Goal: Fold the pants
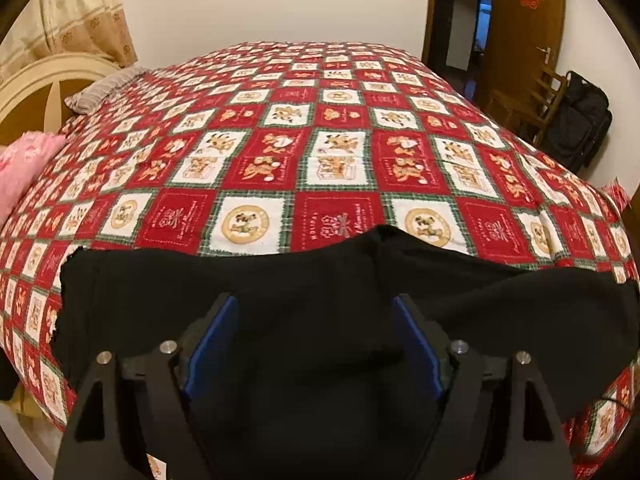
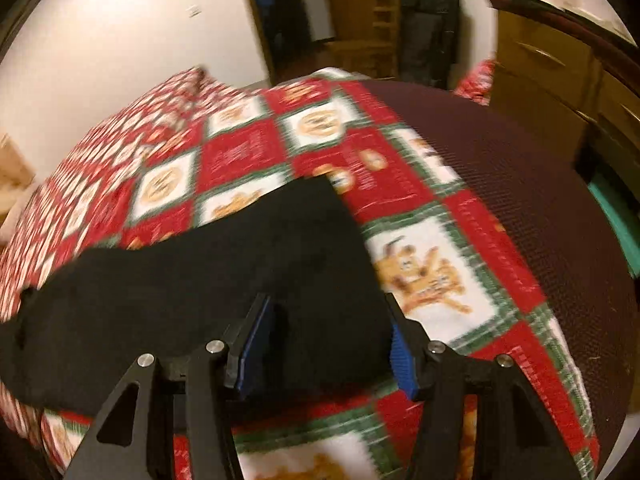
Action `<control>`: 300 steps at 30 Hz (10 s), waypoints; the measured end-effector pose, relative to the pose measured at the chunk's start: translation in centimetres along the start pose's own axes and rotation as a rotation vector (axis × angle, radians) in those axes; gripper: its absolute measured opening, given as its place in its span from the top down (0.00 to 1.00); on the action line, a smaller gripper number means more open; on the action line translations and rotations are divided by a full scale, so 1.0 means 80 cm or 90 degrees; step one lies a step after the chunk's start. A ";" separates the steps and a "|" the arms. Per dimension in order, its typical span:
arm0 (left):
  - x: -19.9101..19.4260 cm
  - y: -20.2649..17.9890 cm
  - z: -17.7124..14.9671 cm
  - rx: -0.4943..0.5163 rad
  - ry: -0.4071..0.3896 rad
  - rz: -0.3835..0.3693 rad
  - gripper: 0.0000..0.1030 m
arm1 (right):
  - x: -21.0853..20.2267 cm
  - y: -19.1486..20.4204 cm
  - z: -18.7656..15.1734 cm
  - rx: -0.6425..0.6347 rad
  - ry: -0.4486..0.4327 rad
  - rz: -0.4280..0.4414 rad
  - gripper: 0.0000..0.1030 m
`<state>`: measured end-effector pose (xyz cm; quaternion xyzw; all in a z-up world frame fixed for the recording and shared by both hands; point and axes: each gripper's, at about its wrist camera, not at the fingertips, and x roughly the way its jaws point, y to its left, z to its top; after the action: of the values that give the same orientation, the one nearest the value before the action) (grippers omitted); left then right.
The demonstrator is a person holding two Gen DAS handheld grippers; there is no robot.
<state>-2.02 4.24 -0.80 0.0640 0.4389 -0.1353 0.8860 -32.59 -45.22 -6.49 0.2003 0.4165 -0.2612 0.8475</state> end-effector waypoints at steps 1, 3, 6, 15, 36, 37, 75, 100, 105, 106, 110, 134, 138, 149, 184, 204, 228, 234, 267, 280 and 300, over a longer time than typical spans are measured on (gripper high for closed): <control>0.001 0.002 0.000 -0.005 0.001 -0.003 0.20 | 0.001 0.005 -0.002 -0.015 0.007 0.001 0.52; 0.001 0.004 0.001 -0.009 0.001 -0.010 0.20 | 0.005 0.017 0.000 -0.047 0.012 -0.018 0.66; -0.001 0.003 -0.001 -0.004 -0.002 -0.013 0.20 | 0.004 0.028 -0.001 -0.055 0.016 -0.015 0.82; -0.008 0.018 0.000 -0.014 -0.017 0.001 0.20 | -0.066 0.081 0.005 -0.177 -0.159 -0.227 0.86; -0.007 0.176 -0.056 -0.134 -0.030 0.187 0.20 | -0.108 0.168 0.059 -0.086 -0.133 0.204 0.52; -0.008 0.187 -0.058 -0.151 -0.030 0.194 0.20 | -0.093 0.226 0.062 -0.140 -0.099 0.285 0.52; -0.013 0.287 -0.071 -0.239 -0.028 0.282 0.20 | 0.131 0.670 0.019 -0.543 0.068 0.391 0.93; -0.001 0.274 -0.105 -0.201 0.024 0.170 0.11 | -0.018 0.659 -0.172 -0.729 0.025 0.468 0.50; 0.018 0.278 -0.103 -0.259 0.034 0.112 0.12 | 0.000 0.652 -0.199 -0.801 -0.016 0.402 0.56; 0.020 0.278 -0.104 -0.271 0.035 0.096 0.18 | 0.001 0.651 -0.197 -0.795 -0.011 0.405 0.65; 0.023 0.282 -0.100 -0.320 0.024 0.057 0.47 | 0.000 0.646 -0.184 -0.764 0.008 0.424 0.90; -0.050 0.274 -0.098 -0.270 -0.063 0.235 0.40 | -0.050 0.579 -0.121 -0.577 0.062 0.622 0.92; -0.057 0.230 -0.057 -0.175 -0.117 0.214 0.35 | -0.047 0.510 -0.040 -0.399 -0.031 0.541 0.48; 0.055 0.157 -0.047 -0.105 -0.020 0.186 0.33 | 0.032 0.373 -0.032 -0.336 0.029 0.280 0.51; 0.014 -0.265 -0.093 0.301 -0.012 -0.172 0.30 | 0.009 -0.009 0.039 -0.034 -0.034 -0.113 0.86; 0.008 -0.233 -0.080 0.249 -0.019 -0.188 0.23 | -0.045 -0.115 -0.009 0.290 -0.161 0.066 0.37; 0.007 -0.244 -0.078 0.264 -0.014 -0.194 0.23 | 0.032 -0.164 0.076 0.281 0.016 0.170 0.36; 0.001 -0.239 -0.076 0.263 -0.029 -0.187 0.23 | 0.050 -0.108 0.067 0.103 0.134 0.112 0.36; -0.011 -0.186 -0.048 0.182 -0.052 -0.199 0.23 | 0.025 -0.087 -0.052 0.563 -0.100 0.162 0.58; -0.012 -0.183 -0.045 0.178 -0.052 -0.204 0.23 | 0.044 -0.061 -0.036 0.523 -0.119 0.165 0.59; -0.013 -0.079 -0.005 0.056 -0.091 -0.126 0.21 | -0.066 0.233 0.024 -0.131 -0.166 0.147 0.94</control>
<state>-4.80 -1.51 -0.18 0.0494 0.3728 -0.2451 0.8936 -22.84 -30.24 1.19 0.1238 0.3018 -0.1420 0.9346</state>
